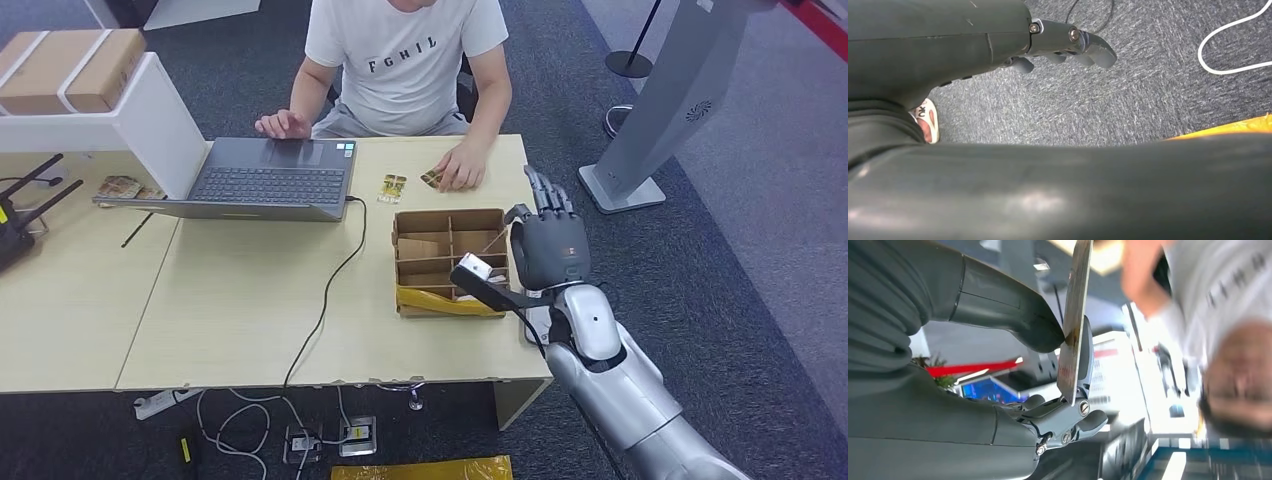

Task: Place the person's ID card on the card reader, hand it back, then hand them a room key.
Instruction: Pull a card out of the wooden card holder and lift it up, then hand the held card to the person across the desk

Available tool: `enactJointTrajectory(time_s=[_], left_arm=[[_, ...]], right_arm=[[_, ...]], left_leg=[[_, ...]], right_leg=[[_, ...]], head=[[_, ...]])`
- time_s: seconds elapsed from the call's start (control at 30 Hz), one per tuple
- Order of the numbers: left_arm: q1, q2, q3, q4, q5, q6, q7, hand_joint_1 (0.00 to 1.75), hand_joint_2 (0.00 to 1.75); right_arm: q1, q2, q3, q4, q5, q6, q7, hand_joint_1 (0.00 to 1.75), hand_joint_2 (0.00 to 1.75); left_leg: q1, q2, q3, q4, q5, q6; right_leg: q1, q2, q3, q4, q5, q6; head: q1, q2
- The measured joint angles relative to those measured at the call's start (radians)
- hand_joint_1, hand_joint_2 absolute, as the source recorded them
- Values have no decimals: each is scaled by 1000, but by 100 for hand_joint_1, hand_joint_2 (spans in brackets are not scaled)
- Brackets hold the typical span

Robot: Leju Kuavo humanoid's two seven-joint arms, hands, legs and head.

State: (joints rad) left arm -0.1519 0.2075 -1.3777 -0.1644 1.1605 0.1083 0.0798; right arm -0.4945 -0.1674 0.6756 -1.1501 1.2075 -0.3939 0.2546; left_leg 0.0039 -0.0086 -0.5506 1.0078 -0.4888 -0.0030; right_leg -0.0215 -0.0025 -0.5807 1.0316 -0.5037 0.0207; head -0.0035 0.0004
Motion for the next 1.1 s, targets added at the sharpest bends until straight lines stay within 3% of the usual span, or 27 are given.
enactJointTrajectory(time_s=[0.23,0.6,1.1], left_arm=[[0,0,-7,0,1,1,0,0,0],[0,-1,-11,0,2,1,0,0,0],[-6,-3,-31,0,-31,4,-2,0,0]], right_arm=[[-42,-52,-111,-211,-28,9,-37,175,175],[-44,-60,-131,-229,-49,-10,-48,175,175],[-264,-49,-105,71,94,97,-9,175,175]], left_leg=[[0,0,0,0,0,0],[0,1,0,0,0,0],[0,0,-1,0,0,0]], right_leg=[[0,0,0,0,0,0],[0,1,0,0,0,0],[0,-1,0,0,0,0]], head=[[0,0],[0,0],[0,0]])
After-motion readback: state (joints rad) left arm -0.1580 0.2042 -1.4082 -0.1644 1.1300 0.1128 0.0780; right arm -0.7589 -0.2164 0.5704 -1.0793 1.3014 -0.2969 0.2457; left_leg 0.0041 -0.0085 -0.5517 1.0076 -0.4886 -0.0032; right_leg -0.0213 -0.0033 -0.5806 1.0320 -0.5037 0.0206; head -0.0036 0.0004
